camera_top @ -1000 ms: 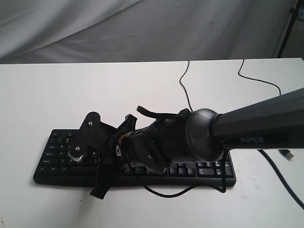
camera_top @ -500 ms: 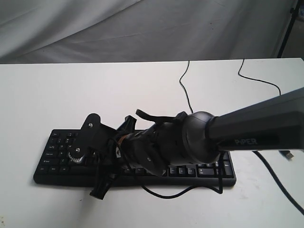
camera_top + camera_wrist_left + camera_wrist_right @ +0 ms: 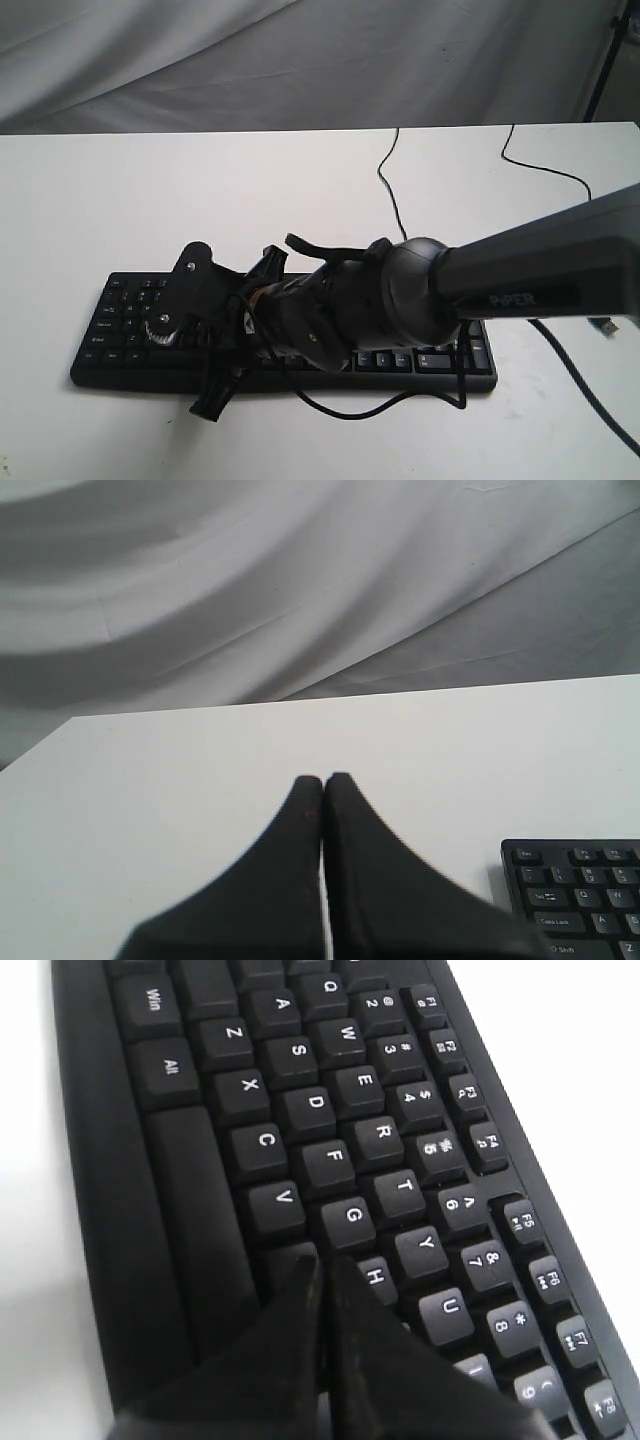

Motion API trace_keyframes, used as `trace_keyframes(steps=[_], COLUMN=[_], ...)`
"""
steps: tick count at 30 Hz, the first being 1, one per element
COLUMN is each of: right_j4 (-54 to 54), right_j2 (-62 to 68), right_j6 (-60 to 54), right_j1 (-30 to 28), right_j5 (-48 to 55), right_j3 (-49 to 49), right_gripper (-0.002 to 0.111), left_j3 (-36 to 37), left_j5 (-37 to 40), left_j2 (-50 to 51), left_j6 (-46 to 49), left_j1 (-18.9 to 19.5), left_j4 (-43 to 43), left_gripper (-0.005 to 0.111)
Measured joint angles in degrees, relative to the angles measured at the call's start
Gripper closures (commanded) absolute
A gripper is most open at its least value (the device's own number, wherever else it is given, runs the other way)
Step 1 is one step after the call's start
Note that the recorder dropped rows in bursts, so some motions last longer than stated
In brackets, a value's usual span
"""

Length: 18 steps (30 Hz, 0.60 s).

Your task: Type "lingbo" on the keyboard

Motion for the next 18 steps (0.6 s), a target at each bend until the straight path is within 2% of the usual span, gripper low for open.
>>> trace_keyframes(steps=[18], right_j4=[0.12], right_j2=[1.09], right_j6=[-0.22], right_j1=[0.0], right_j5=[-0.49], right_j3=[0.0], right_gripper=[0.108], left_j3=[0.0], left_j5=[0.0], left_j2=[0.0], left_j6=[0.0], left_j1=[0.0], left_j4=[0.0], left_gripper=[0.106])
